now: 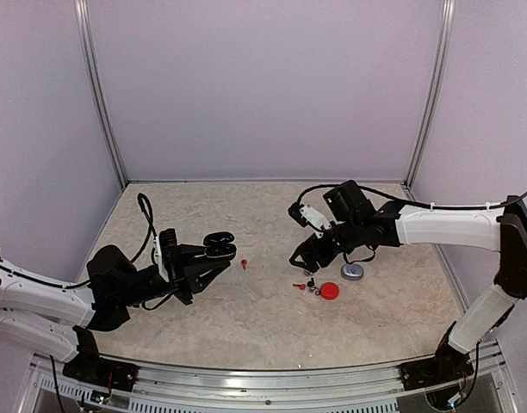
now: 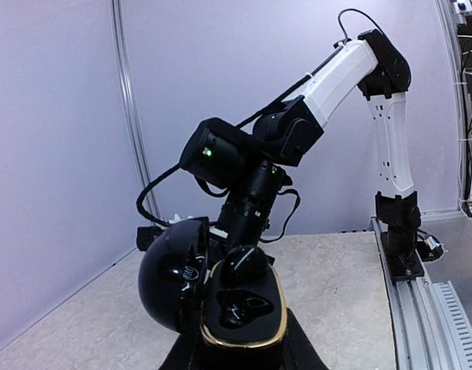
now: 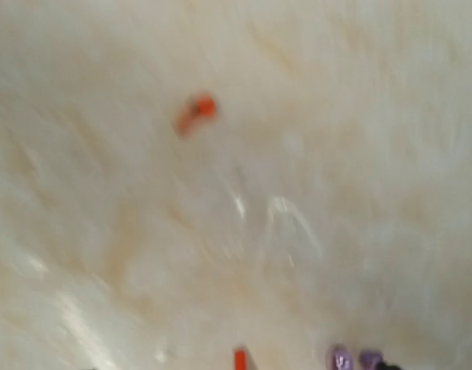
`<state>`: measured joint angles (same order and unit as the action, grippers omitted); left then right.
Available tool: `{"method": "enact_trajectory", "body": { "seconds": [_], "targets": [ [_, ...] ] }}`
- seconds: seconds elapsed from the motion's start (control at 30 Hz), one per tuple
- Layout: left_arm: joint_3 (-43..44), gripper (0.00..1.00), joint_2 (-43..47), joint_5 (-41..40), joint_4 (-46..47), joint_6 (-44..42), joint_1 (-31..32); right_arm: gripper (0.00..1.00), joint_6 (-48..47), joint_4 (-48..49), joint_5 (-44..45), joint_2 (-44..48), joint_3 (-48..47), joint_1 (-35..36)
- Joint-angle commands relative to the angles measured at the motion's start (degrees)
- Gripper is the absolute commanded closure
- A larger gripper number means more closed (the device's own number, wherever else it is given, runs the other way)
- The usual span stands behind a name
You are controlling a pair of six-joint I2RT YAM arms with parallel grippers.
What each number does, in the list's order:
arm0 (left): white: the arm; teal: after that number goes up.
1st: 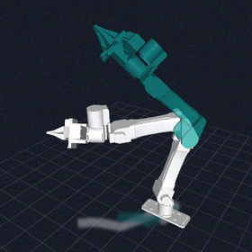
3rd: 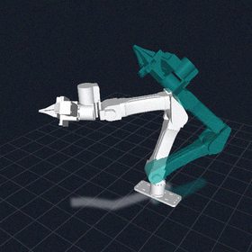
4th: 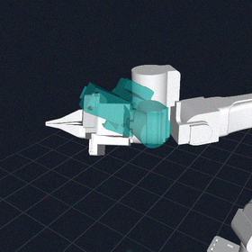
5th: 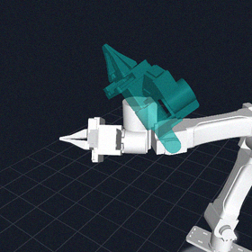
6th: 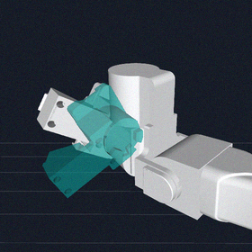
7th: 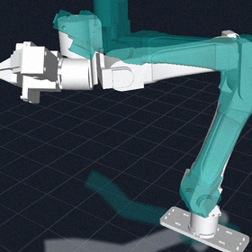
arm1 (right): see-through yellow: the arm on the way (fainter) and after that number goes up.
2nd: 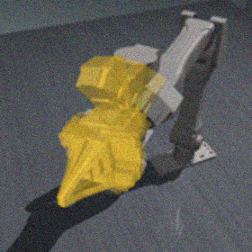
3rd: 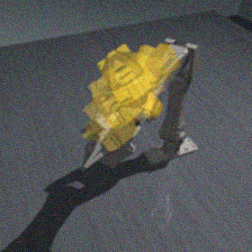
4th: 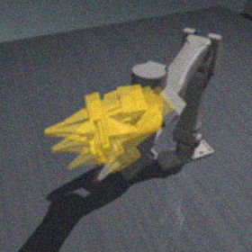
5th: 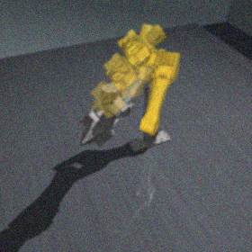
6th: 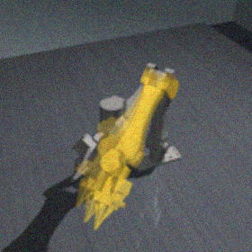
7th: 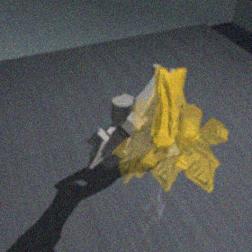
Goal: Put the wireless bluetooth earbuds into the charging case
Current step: Move the left earbud to the center of the board.
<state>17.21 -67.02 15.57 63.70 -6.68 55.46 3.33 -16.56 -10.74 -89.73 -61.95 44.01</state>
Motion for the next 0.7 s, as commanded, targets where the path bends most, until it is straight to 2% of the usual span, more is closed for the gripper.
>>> {"method": "enact_trajectory", "body": {
  "seconds": [0.0, 0.2, 0.4, 0.67],
  "targets": [
    [-0.9, 1.0, 0.3, -0.8, 2.6, 0.6, -0.4, 0.27, 1.4, -1.9, 2.3, -4.2, 1.0, -0.5],
    [-1.1, 1.0, 0.0, -0.7, 2.7, 0.4, -0.4, 0.43, 1.9, -2.0, 4.1, -9.1, 1.2, -0.6],
    [-1.8, 1.0, 0.0, -0.8, 3.5, 0.4, -0.6, 0.5, 2.9, -1.6, 4.5, -8.8, 3.7, -0.9],
    [-1.9, 1.0, -0.8, -0.3, 4.7, 0.7, -0.8, 0.54, 3.7, -0.3, 4.7, -9.1, 6.5, -1.7]
  ]
}}
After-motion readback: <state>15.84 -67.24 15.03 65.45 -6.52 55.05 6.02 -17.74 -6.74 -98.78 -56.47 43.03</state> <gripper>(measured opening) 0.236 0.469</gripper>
